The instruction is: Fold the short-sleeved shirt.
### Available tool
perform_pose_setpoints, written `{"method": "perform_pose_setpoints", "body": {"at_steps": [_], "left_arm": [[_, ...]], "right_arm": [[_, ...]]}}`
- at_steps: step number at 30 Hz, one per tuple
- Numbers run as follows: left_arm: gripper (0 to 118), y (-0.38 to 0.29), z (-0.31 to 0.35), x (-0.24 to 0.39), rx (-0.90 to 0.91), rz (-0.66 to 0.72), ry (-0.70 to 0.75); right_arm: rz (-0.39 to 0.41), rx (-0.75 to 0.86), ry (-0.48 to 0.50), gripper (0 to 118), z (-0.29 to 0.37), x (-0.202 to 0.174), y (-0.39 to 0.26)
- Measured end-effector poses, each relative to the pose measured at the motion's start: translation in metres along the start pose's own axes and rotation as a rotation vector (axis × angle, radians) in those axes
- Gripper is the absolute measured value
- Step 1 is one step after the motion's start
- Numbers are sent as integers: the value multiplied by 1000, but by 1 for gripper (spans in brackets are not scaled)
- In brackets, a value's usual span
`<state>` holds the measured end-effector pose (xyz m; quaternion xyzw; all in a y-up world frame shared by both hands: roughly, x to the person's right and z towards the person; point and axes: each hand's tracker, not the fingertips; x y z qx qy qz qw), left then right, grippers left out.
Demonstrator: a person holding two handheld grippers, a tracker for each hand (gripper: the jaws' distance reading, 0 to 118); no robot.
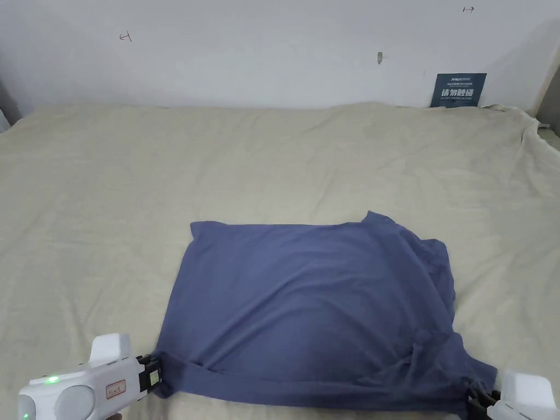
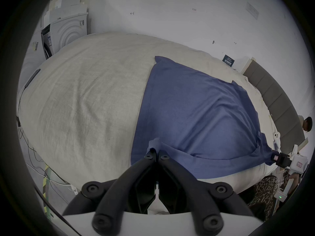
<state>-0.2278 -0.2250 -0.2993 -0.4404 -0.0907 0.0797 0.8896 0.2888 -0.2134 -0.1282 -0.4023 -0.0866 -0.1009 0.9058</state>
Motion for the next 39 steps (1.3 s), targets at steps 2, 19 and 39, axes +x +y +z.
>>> {"method": "perform_pose_setpoints", "body": {"at_steps": [2, 19, 39], "left_arm": [[0, 7, 0, -1, 9, 5, -6], [0, 104, -50, -3, 70, 20, -23], [64, 119, -122, 6, -96, 67, 11]], "right_arm": [[13, 30, 4, 6, 5, -1, 12], [-10, 72, -20, 6, -77, 6, 112], [-29, -41, -105, 38, -115, -14, 116]]}}
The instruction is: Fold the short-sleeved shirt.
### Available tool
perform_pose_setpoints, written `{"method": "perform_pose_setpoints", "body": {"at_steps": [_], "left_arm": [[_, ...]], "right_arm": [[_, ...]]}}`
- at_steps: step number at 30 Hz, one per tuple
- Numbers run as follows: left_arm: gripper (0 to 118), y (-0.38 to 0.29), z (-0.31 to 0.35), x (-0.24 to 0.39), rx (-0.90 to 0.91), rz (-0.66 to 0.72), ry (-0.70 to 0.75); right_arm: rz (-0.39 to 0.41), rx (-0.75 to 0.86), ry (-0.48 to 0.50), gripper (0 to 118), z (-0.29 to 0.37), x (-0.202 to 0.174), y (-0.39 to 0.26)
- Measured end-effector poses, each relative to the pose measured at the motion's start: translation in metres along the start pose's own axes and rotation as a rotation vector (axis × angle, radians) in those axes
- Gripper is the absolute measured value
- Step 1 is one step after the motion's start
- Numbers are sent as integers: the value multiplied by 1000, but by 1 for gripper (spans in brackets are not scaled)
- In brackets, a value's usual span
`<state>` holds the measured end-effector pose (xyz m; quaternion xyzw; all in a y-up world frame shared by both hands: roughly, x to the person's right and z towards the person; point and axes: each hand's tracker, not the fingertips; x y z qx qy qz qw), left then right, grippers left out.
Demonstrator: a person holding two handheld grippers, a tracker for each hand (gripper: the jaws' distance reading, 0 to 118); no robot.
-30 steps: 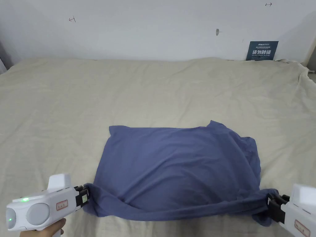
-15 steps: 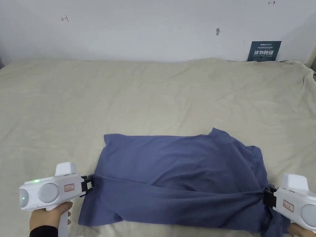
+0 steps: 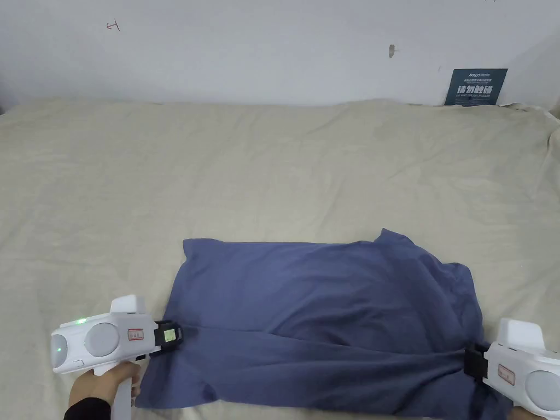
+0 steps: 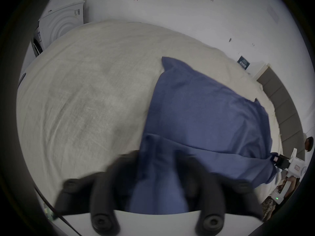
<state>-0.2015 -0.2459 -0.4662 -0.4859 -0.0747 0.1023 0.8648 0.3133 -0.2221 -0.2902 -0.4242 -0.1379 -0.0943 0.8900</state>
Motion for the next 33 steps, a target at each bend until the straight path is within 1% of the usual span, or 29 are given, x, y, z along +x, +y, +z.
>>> {"method": "perform_pose_setpoints", "body": {"at_steps": [1, 2, 3, 4, 5, 7, 10, 12, 13, 15, 16, 18, 19, 20, 21, 22, 23, 24, 25, 27, 29, 33], "left_arm": [[92, -1, 8, 3, 15, 5, -6], [106, -2, 16, 6, 44, 7, -10], [112, -3, 29, 10, 89, -2, -2], [112, -4, 41, 13, 128, -10, -4], [112, -4, 52, 16, 154, -24, -14], [112, -9, 77, 23, 202, -55, -42], [112, -19, 106, 31, 261, -98, -26], [112, -30, 121, 35, 309, -124, 5], [112, -37, 128, 36, 325, -135, 23], [111, -52, 138, 38, 348, -139, 34], [108, -59, 142, 38, 357, -138, 38], [106, -72, 149, 36, 371, -145, 51], [101, -79, 151, 35, 388, -144, 53], [87, -85, 154, 33, 403, -153, 47], [68, -91, 156, 32, 419, -165, 31], [34, -96, 158, 31, 414, -169, 20], [14, -99, 158, 30, 406, -170, 4], [7, -103, 159, 28, 403, -160, -16], [0, -107, 160, 27, 407, -153, -39], [0, -112, 161, 28, 406, -151, -24], [0, -116, 159, 27, 391, -161, -14], [0, -117, 151, 24, 316, -139, -19]], "right_arm": [[-11, 26, 7, 67, 12, -1, 3], [-19, 62, 18, 84, 24, -2, 5], [-24, 100, 26, 93, 37, -4, 6], [-28, 145, 39, 94, 52, -6, 7], [-36, 186, 46, 94, 56, 6, 9], [-46, 256, 67, 95, 84, 4, 9], [-48, 330, 100, 99, 115, 7, 4], [-43, 351, 103, 99, 135, 6, -2], [-40, 359, 107, 99, 134, 12, -8], [-38, 383, 118, 97, 148, 13, -17], [-35, 393, 118, 95, 155, 13, -23], [-15, 401, 108, 95, 166, 9, -32], [-4, 407, 103, 92, 171, 9, -38], [8, 420, 97, 85, 174, 9, -43], [20, 428, 89, 76, 173, 13, -47], [36, 436, 76, 58, 174, 13, -51], [53, 442, 63, 38, 175, 12, -54], [76, 445, 38, 15, 175, 12, -56], [90, 453, 28, 0, 176, 7, -59], [88, 443, 52, 0, 176, 8, -62], [87, 438, 45, 0, 176, 6, -64], [86, 425, 51, 0, 174, 4, -65]]}}
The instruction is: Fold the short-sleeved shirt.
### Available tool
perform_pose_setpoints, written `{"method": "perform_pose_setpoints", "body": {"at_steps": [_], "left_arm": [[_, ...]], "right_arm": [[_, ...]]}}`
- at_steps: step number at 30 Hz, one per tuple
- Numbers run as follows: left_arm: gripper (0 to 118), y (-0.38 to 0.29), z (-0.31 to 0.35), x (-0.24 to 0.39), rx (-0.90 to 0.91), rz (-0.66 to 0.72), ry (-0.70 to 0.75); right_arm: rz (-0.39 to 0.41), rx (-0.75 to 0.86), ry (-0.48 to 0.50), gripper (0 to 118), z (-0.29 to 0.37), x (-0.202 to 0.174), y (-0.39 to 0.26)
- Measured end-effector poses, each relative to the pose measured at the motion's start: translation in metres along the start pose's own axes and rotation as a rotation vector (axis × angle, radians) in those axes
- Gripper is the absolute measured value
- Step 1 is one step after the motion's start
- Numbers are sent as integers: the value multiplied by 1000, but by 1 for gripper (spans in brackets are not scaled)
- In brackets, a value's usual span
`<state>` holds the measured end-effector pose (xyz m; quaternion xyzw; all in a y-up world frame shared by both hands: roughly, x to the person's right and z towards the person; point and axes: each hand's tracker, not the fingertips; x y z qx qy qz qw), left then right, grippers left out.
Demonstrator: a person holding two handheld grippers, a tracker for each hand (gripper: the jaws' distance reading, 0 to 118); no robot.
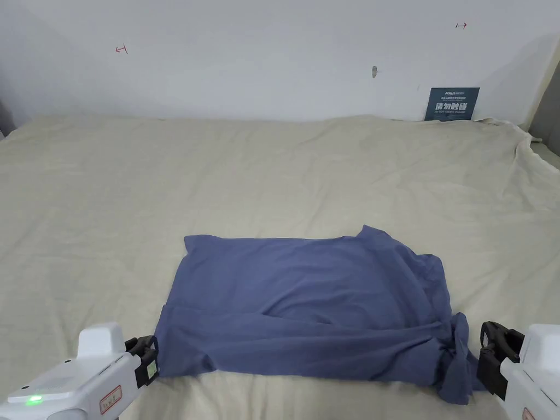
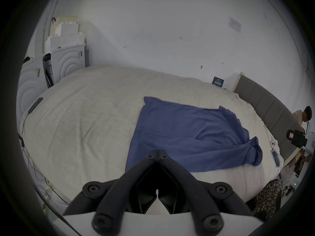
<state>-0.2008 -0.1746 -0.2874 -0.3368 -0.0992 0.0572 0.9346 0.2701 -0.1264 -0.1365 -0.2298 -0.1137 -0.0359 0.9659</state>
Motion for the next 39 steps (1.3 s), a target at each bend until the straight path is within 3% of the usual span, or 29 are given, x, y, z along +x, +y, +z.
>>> {"method": "perform_pose_setpoints", "body": {"at_steps": [6, 8, 9, 10, 11, 13, 18, 19, 20, 22, 25, 33, 34, 37, 39], "left_arm": [[0, 4, -35, -17, -99, 58, 6], [18, 6, -52, -22, -160, 60, 20], [35, 6, -60, -24, -199, 62, 34], [64, 5, -70, -27, -233, 67, 43], [77, 5, -79, -29, -267, 69, 51], [83, 2, -93, -32, -296, 65, 83], [83, 1, -120, -36, -324, 66, 120], [79, 0, -124, -36, -333, 71, 125], [64, 0, -127, -35, -350, 70, 114], [11, -4, -132, -29, -405, 33, 80], [3, -6, -132, -17, -392, -92, 125], [0, 19, -100, -18, -280, -27, 27], [0, 23, -96, -19, -266, -24, 19], [0, 30, -90, -22, -252, -12, 1], [0, 30, -90, -24, -248, 2, -8]], "right_arm": [[-16, -19, 11, 0, -7, 3, -2], [-21, -27, 9, 0, -8, 2, -2], [-23, -31, 9, 0, -10, 3, -2], [-27, -38, 10, 0, -12, 3, -3], [-29, -46, 11, 0, -14, 4, -3], [-31, -57, 12, 0, -18, 5, -4], [-35, -87, 11, 0, -26, 6, -6], [-37, -92, 8, 0, -28, 7, -6], [-39, -97, 6, 0, -30, 8, -7], [-49, -107, -2, 0, -34, 11, -8], [-72, -139, -17, 0, -41, 15, -11], [-137, -358, -67, 4, -103, 38, -42], [-143, -388, -69, 17, -112, 39, -47], [-131, -453, -64, 76, -132, 36, -61], [-135, -474, -70, 77, -140, 34, -69]]}}
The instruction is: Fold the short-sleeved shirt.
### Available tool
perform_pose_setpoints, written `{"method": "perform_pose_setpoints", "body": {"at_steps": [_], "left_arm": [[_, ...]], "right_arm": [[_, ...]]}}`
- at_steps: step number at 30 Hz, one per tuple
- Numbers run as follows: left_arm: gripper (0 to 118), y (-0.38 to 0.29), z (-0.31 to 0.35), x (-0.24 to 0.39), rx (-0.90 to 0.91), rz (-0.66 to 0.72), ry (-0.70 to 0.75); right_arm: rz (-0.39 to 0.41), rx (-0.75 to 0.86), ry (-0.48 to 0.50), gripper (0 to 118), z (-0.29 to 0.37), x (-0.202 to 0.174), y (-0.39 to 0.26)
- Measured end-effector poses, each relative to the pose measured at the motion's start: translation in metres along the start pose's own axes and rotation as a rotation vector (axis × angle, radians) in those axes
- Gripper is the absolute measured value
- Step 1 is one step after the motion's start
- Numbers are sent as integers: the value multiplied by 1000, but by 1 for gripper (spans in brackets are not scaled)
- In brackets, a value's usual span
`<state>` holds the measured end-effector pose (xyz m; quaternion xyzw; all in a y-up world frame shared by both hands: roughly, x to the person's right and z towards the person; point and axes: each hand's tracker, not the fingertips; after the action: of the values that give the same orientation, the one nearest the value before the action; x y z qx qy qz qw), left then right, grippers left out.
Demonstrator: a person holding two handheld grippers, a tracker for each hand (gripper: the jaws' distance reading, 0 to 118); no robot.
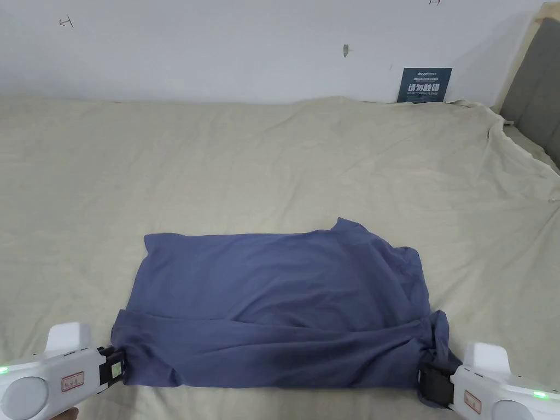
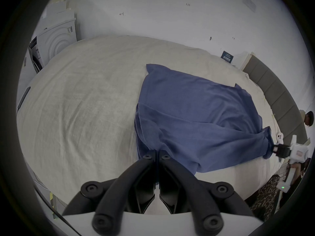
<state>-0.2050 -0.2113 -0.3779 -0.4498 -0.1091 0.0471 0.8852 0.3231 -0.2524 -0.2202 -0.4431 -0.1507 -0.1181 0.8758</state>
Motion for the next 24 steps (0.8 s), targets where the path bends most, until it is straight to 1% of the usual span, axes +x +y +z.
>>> {"method": "perform_pose_setpoints", "body": {"at_steps": [2, 3, 4, 5, 6, 7, 8, 10, 11, 12, 14, 18, 22, 24], "left_arm": [[0, -1, -1, -1, -1, 13, -5], [0, -2, -3, -3, -2, 18, -7], [0, -2, -3, -3, -2, 21, -9], [0, -3, -4, -4, -5, 23, -9], [0, -3, -5, -3, -9, 23, -6], [0, -4, -5, -3, -10, 22, -3], [0, -5, -6, -3, -10, 22, -2], [0, -6, -6, -3, -11, 24, 0], [0, -8, -8, -5, -9, 25, 5], [0, -8, -8, -6, -9, 26, 10], [0, -10, -5, -9, -6, 27, 17], [0, -15, 6, -16, 1, 37, 26], [0, -23, 22, -26, 7, 58, 15], [0, -31, 31, -29, 1, 58, 14]], "right_arm": [[-9, -14, -2, 76, -1, -8, -3], [-10, -20, 1, 70, -5, -9, -4], [-8, -27, 0, 46, -9, -9, -5], [-9, -27, -3, 46, -4, -15, -6], [-8, -33, -8, 36, -3, -16, -6], [-2, -35, -20, 13, -2, -16, -6], [-2, -14, -5, 6, 1, -16, -8], [13, -15, 19, 6, 9, -11, -5], [19, 13, 16, 6, 16, -10, -5], [43, 33, 15, 6, 24, -10, -3], [67, 63, 39, 6, 41, -8, -2], [75, 117, 75, 6, 69, 2, 1], [81, 132, 94, 6, 91, 15, -4], [86, 124, 89, 6, 97, 21, -12]]}}
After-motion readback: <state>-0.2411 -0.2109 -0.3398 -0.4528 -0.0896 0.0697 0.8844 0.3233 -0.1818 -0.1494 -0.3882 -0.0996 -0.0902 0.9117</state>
